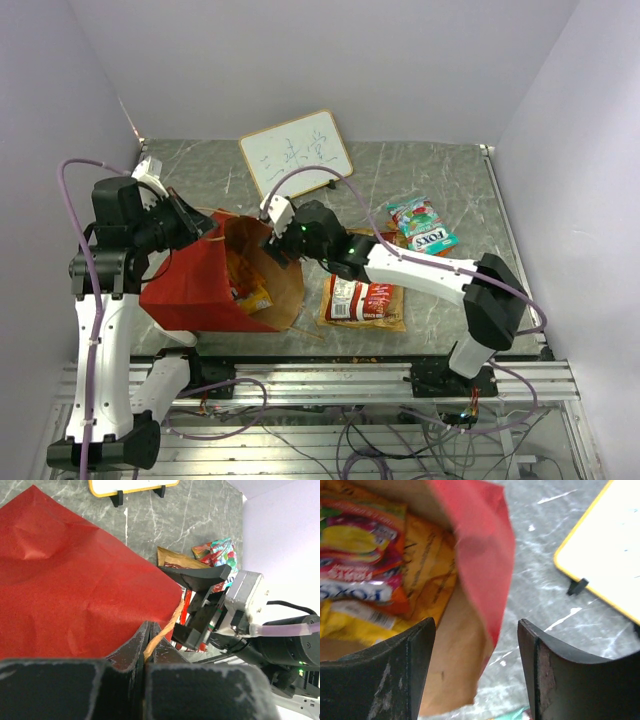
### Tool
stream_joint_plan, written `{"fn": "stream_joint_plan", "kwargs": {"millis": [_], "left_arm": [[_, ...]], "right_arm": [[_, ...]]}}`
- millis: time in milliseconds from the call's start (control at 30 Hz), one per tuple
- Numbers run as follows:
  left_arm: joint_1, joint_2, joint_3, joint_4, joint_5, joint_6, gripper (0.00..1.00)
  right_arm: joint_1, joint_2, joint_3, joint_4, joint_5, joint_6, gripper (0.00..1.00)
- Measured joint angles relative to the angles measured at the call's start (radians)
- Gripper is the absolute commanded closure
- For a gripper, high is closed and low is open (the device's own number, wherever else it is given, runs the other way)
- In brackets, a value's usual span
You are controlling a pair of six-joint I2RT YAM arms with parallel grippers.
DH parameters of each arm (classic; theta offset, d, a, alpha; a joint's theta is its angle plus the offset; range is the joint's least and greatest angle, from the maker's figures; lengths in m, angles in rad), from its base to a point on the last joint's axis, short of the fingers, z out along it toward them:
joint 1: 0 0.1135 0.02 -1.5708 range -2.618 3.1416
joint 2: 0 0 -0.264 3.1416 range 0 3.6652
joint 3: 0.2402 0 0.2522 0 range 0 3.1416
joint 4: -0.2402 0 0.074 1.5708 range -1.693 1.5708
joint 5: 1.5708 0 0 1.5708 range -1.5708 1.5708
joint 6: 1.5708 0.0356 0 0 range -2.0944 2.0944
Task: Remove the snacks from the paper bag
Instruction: Adjust the paper bag at the center of the board.
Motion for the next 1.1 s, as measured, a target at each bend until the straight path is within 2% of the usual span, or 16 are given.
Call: {"fn": "stream_joint_plan", "kwargs": {"millis": [200, 300, 600, 767, 867, 967, 1100], "left_arm": [[0.000, 0.035, 0.036, 0.003, 0.000, 0.000, 0.93], [0.000, 0.054, 0.060, 0.005, 0.000, 0.000, 0.93], [0.000, 0.196, 0.158, 0.060, 0.005, 0.007, 0.93], [0.000, 0.285, 0.221, 0.080, 0.013, 0.030, 0.93], [-0.005, 0.272, 0.209, 0.068, 0.018, 0.049, 0.93], [-0.005, 0.197, 0.134, 0.065, 0.024, 0.051, 0.93], [-0.005, 0.085, 0.040, 0.059, 0.042, 0.024, 0.93]], "right_arm": [[0.013, 0.090, 0.123, 0.031, 0.155, -0.097, 0.86], [0.016, 0.114, 0.177, 0.043, 0.219, -0.149, 1.00], [0.013, 0.114, 0.176, 0.098, 0.379, -0.222, 1.00], [-0.003, 0.068, 0.127, 0.133, 0.409, -0.229, 0.99], [-0.010, 0.029, 0.093, 0.132, 0.394, -0.223, 0.88], [-0.010, -0.018, 0.054, 0.110, 0.370, -0.212, 0.76], [-0.012, -0.060, 0.051, 0.025, 0.336, -0.202, 0.54]]}}
